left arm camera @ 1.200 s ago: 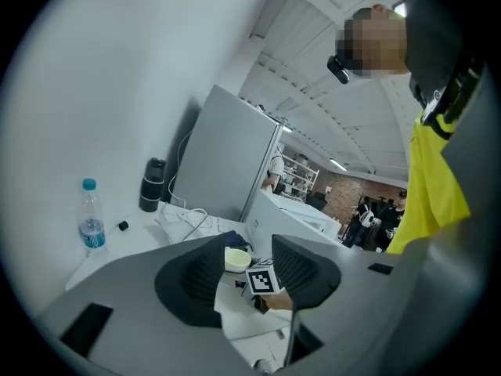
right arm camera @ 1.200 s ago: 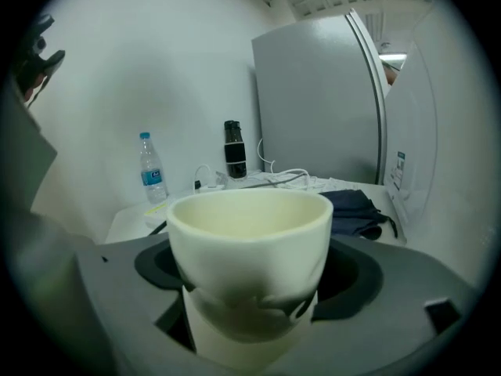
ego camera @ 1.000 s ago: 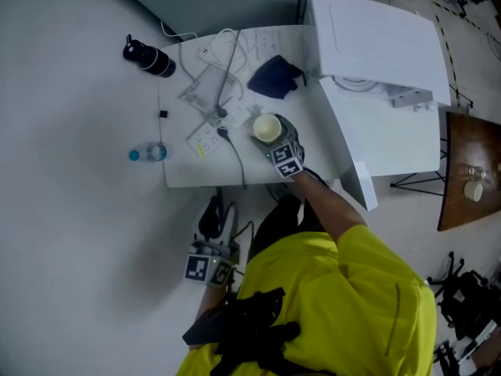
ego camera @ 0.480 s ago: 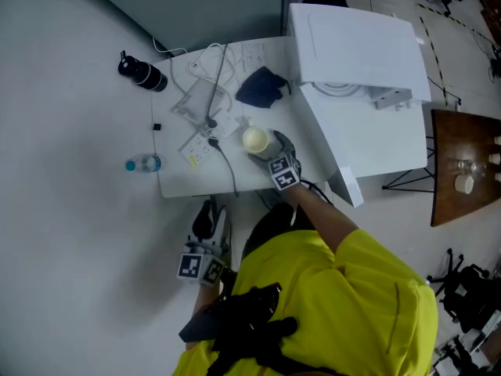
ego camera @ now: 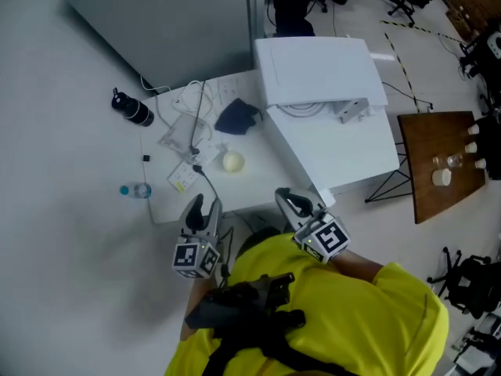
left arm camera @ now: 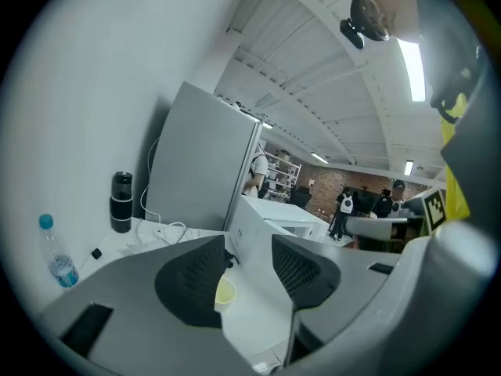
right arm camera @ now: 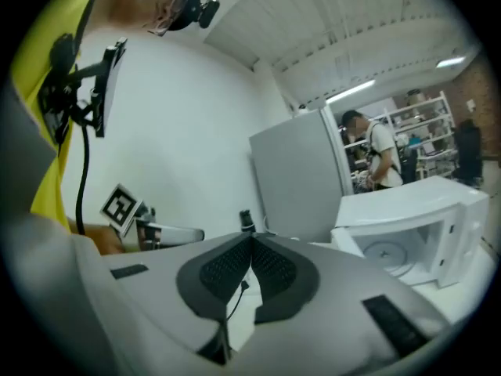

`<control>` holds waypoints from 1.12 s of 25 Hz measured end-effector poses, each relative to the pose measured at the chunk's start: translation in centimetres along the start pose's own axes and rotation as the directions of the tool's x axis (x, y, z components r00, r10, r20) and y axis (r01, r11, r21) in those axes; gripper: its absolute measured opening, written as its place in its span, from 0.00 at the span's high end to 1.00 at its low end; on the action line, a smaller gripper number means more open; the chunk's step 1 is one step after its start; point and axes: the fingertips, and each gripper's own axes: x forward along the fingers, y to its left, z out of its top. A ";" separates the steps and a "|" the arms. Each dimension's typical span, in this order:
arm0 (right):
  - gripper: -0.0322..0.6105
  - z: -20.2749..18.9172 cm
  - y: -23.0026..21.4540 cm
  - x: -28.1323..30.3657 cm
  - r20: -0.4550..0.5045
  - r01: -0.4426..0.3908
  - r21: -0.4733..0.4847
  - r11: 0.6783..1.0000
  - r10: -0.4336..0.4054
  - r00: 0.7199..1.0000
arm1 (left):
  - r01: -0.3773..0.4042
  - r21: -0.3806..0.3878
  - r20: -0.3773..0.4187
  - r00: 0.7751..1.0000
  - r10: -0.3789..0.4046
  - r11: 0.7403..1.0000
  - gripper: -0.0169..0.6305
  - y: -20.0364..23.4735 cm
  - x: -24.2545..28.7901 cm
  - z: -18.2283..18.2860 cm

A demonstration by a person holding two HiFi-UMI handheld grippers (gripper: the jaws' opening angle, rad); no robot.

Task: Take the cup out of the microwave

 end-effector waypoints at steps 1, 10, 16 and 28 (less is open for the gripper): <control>0.94 1.9 -1.1 -1.0 0.034 0.047 0.015 0.999 -0.048 0.998 | 0.003 0.004 0.008 1.000 -0.003 1.000 0.68 -0.6 0.3 0.7; 0.95 8.2 -8.9 -9.4 0.156 0.289 0.001 0.957 -0.285 0.946 | 0.107 0.099 0.083 0.990 -0.115 0.989 0.68 -7.3 2.9 5.7; 0.95 8.3 -10.5 -11.1 0.172 0.331 -0.028 0.943 -0.322 0.931 | 0.080 0.108 0.079 0.993 -0.089 0.991 0.68 -8.7 3.6 5.5; 0.95 5.9 -11.6 -10.4 0.083 0.278 0.031 0.960 -0.280 0.957 | 0.058 0.119 0.020 0.998 -0.060 0.991 0.68 -9.8 3.9 3.2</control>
